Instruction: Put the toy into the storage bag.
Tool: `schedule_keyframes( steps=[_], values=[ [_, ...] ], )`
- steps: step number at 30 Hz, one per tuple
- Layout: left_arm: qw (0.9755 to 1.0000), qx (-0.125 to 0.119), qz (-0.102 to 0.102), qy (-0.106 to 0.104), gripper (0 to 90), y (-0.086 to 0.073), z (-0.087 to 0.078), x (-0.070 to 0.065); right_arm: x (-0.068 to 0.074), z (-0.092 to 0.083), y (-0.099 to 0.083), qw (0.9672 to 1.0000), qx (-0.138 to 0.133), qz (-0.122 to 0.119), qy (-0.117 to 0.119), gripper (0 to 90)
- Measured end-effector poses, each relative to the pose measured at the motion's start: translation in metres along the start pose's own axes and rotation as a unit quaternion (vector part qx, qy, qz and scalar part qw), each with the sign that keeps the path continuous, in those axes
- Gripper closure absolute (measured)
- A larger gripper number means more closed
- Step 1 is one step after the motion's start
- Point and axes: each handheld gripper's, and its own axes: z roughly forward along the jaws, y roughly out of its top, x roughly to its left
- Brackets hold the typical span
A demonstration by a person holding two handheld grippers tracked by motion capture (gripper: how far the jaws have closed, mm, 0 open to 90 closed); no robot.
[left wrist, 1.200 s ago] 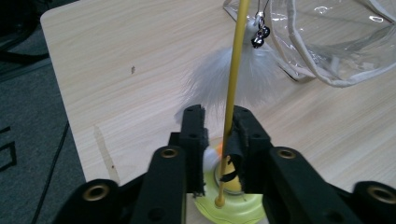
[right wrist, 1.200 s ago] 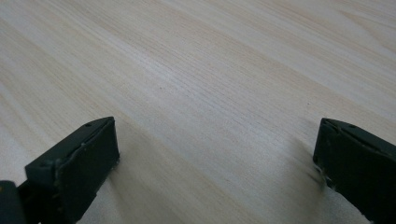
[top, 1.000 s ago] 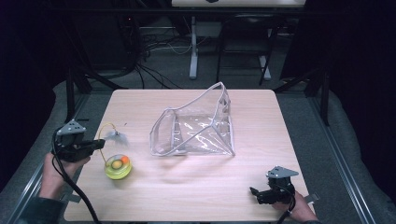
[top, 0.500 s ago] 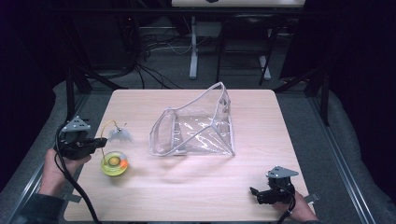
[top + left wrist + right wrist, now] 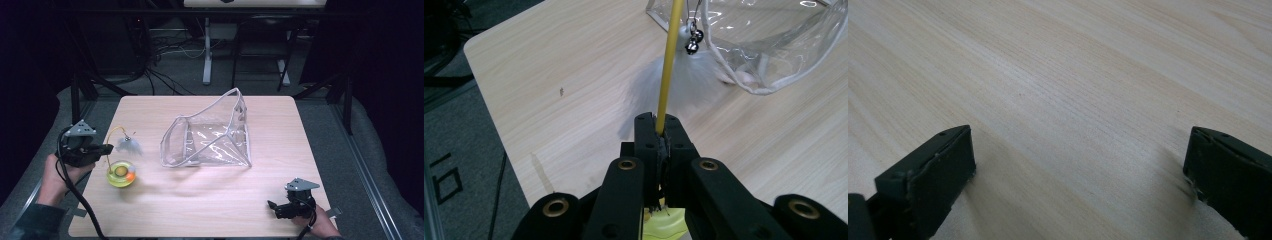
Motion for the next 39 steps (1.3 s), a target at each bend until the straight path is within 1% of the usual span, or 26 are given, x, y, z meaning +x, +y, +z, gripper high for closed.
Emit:
schedule_keyframes(
  steps=[4, 10, 15, 25, 32, 39],
  values=[
    [1.0000, 0.001, 0.005, 0.003, 88.1, 0.004, -0.004, 0.002, 0.000, 0.000, 0.000, 1.0000, 0.000, 0.000, 0.000, 0.0],
    [0.9999, -0.003, 0.007, 0.008, 88.1, 0.011, -0.010, 0.002, 0.000, 0.000, 0.000, 1.0000, 0.001, -0.001, -0.002, 0.0],
    [0.9998, -0.008, 0.013, 0.011, 88.1, 0.017, -0.014, 0.002, 0.000, 0.000, 0.000, 1.0000, 0.000, 0.000, 0.000, 0.0],
    [0.9997, -0.013, 0.015, 0.014, 88.1, 0.025, -0.018, 0.004, 0.000, 0.000, 0.000, 1.0000, 0.000, 0.000, 0.000, 0.0],
    [0.9994, -0.020, 0.022, 0.015, 88.1, 0.036, -0.023, 0.004, 0.000, 0.000, 0.000, 1.0000, 0.000, 0.000, 0.000, 0.0],
    [0.9990, -0.023, 0.036, 0.013, 88.1, 0.050, -0.025, 0.001, 0.000, 0.000, 0.000, 1.0000, 0.000, 0.000, 0.000, 0.0]
  ],
)
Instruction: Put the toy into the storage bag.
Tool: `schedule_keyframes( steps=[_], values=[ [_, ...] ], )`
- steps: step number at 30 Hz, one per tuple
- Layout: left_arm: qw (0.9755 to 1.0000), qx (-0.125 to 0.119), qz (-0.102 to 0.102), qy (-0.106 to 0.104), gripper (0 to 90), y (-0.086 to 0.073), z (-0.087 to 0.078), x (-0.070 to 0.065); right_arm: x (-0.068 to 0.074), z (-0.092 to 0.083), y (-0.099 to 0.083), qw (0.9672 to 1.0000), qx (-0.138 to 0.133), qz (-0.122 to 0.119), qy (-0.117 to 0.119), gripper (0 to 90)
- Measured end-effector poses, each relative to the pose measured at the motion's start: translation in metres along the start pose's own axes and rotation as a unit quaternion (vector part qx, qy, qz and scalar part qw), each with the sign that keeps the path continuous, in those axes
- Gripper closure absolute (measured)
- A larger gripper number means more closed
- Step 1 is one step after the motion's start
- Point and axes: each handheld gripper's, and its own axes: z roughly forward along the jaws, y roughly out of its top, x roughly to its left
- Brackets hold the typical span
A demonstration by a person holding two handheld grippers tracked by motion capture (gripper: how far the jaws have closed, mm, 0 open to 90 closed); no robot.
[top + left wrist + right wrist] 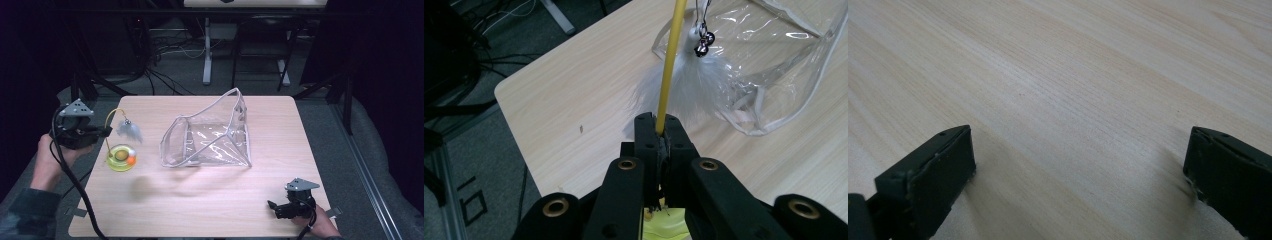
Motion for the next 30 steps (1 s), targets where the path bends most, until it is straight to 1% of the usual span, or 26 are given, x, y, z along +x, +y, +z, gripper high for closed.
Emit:
schedule_keyframes(
  steps=[6, 9, 19, 20, 21, 22, 25, 26, 30],
  values=[
    [0.9999, -0.003, 0.011, 0.000, 88.1, 0.011, -0.002, -0.002, 0.000, 0.000, 0.000, 1.0000, 0.000, 0.000, 0.000, 0.0],
    [0.9999, -0.007, 0.012, 0.000, 88.1, 0.017, -0.003, -0.003, 0.000, 0.000, 0.000, 1.0000, 0.000, 0.000, 0.000, 0.0],
    [0.9994, -0.013, 0.031, -0.001, 88.1, 0.034, -0.005, -0.006, 0.000, 0.000, 0.000, 1.0000, 0.001, -0.002, -0.002, 0.0],
    [0.9994, -0.015, 0.030, -0.002, 88.1, 0.035, -0.004, -0.006, 0.000, 0.000, 0.000, 1.0000, 0.001, -0.002, -0.002, 0.0],
    [0.9993, -0.014, 0.033, -0.001, 88.1, 0.037, -0.004, -0.006, 0.000, 0.000, 0.000, 1.0000, 0.000, -0.001, 0.000, 0.0],
    [0.9993, -0.017, 0.032, -0.002, 88.1, 0.038, -0.004, -0.007, 0.000, 0.000, 0.000, 1.0000, 0.000, -0.001, 0.000, 0.0],
    [0.9991, -0.018, 0.038, -0.003, 88.1, 0.043, -0.004, -0.007, 0.000, 0.000, 0.000, 1.0000, 0.000, -0.001, 0.000, 0.0],
    [0.9991, -0.021, 0.036, -0.004, 88.1, 0.045, -0.003, -0.007, 0.000, 0.000, 0.000, 1.0000, 0.000, -0.001, 0.000, 0.0],
    [0.9989, -0.017, 0.044, -0.006, 88.1, 0.051, -0.002, -0.008, 0.000, 0.000, 0.000, 1.0000, 0.000, -0.001, 0.000, 0.0]
  ],
)
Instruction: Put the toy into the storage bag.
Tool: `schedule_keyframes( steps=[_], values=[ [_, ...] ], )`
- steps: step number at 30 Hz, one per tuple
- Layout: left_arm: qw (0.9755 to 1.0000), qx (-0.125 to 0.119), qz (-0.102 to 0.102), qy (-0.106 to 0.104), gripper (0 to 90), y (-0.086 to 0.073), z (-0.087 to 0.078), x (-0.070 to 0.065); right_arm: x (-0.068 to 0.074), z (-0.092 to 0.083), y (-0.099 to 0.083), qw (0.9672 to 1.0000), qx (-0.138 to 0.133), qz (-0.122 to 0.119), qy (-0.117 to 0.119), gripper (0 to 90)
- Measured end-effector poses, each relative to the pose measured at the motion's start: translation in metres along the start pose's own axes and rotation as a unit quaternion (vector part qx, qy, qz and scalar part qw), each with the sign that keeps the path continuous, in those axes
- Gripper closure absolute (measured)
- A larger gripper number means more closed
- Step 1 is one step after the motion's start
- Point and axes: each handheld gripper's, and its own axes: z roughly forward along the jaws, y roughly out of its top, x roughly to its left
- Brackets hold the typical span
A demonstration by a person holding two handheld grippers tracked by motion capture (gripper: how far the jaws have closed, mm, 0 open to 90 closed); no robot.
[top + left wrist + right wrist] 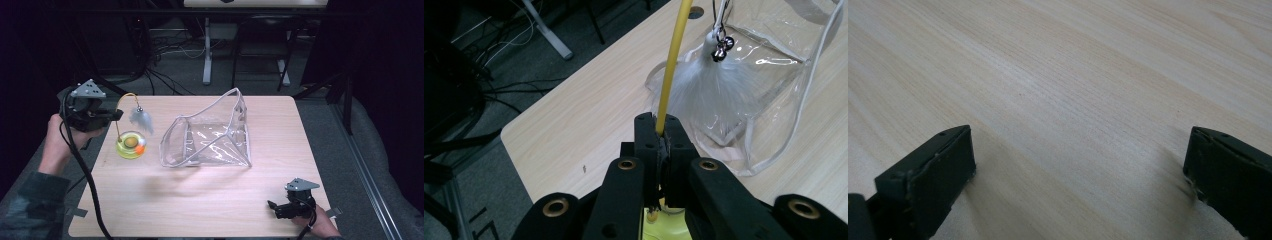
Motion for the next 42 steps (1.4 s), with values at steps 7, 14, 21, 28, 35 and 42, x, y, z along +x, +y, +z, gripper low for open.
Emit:
schedule_keyframes(
  steps=[7, 14, 21, 28, 35, 42],
  values=[
    [1.0000, -0.003, 0.002, -0.003, 88.1, 0.010, 0.003, -0.001, 0.000, 0.000, 0.000, 1.0000, 0.001, 0.001, 0.001, 0.0],
    [0.9999, -0.007, 0.009, -0.009, 88.1, 0.019, 0.007, -0.003, 0.000, 0.000, 0.000, 1.0000, -0.002, 0.003, 0.002, 0.0],
    [0.9997, -0.011, 0.017, -0.015, 88.1, 0.030, 0.010, -0.007, 0.000, 0.000, 0.000, 1.0000, -0.001, 0.003, 0.002, 0.0],
    [0.9993, -0.013, 0.028, -0.020, 88.1, 0.042, 0.015, -0.012, 0.000, 0.000, 0.000, 1.0000, -0.001, 0.003, 0.002, 0.0],
    [0.9987, -0.016, 0.038, -0.028, 88.1, 0.055, 0.020, -0.018, 0.000, 0.000, 0.000, 1.0000, -0.001, 0.002, 0.002, 0.0],
    [0.9980, -0.015, 0.046, -0.040, 88.1, 0.065, 0.029, -0.025, 0.000, 0.000, 0.000, 1.0000, -0.001, 0.002, 0.002, 0.0]
  ],
)
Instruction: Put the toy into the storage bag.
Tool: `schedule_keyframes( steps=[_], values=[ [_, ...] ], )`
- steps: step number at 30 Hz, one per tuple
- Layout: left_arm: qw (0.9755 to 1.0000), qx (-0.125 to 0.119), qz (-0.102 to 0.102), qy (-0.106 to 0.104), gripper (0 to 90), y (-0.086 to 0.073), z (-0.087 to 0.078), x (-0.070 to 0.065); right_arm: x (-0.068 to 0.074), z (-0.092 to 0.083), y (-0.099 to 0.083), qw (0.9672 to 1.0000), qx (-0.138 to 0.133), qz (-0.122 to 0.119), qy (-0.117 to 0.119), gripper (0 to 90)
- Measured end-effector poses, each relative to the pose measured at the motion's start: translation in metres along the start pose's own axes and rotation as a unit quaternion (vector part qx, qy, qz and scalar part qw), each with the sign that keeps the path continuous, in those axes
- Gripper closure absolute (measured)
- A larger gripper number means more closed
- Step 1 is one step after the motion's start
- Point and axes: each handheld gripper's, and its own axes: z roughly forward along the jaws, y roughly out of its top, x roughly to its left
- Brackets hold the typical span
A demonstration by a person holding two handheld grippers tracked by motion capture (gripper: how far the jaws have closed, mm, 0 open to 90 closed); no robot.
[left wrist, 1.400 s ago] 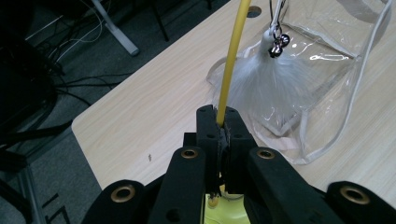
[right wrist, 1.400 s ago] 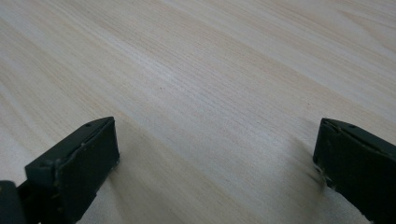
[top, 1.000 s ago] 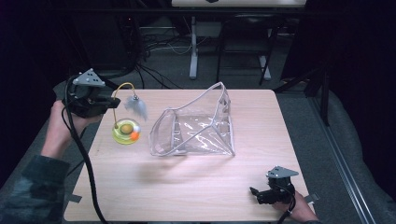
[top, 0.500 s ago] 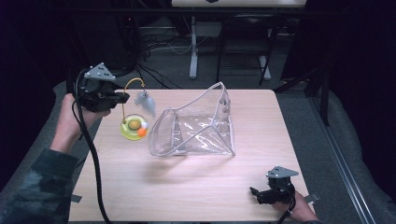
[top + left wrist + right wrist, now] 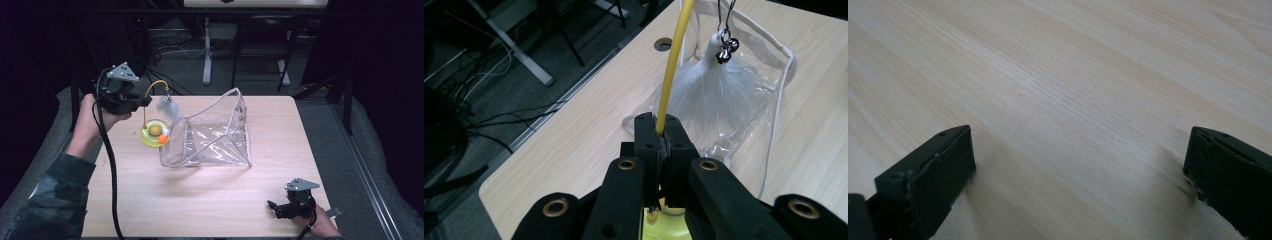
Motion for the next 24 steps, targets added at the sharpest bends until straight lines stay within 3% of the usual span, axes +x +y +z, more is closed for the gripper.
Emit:
schedule_keyframes(
  steps=[16, 24],
  values=[
    [0.9995, 0.013, 0.018, -0.021, 88.1, 0.017, 0.023, -0.011, 0.000, -0.001, 0.000, 1.0000, 0.006, -0.005, -0.004, 0.0],
    [0.9991, 0.006, 0.011, -0.041, 88.1, 0.019, 0.036, -0.012, 0.001, 0.000, -0.001, 1.0000, -0.004, 0.001, 0.002, 0.0]
  ],
)
